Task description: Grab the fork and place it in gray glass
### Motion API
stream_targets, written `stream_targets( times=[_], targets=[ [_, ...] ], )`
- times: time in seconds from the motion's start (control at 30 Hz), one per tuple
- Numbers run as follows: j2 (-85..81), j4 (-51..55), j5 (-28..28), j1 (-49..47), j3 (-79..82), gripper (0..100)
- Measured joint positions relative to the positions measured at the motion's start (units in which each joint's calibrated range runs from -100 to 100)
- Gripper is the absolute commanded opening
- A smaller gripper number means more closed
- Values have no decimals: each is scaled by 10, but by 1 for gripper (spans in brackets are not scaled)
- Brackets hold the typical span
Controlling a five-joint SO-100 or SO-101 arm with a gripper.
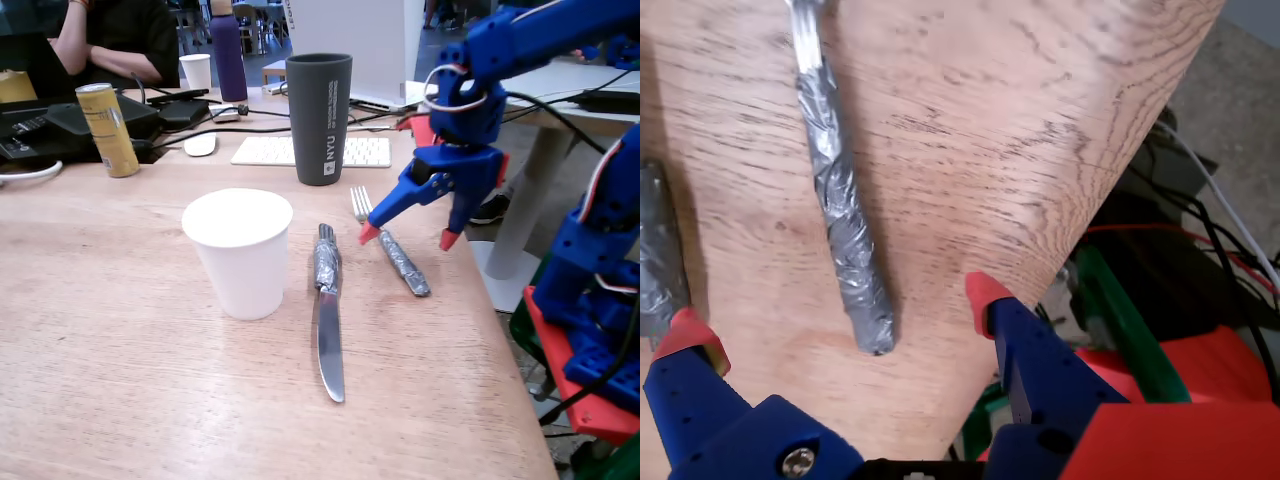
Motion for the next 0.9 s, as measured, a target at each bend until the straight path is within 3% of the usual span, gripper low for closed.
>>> stream_targets(
  times=[0.23, 0.43, 0.9],
  targets=[
    [68, -7, 2, 1, -3, 51],
    [151, -9, 3, 1, -100, 51],
    [208, -1, 1, 2, -134, 51]
  ],
)
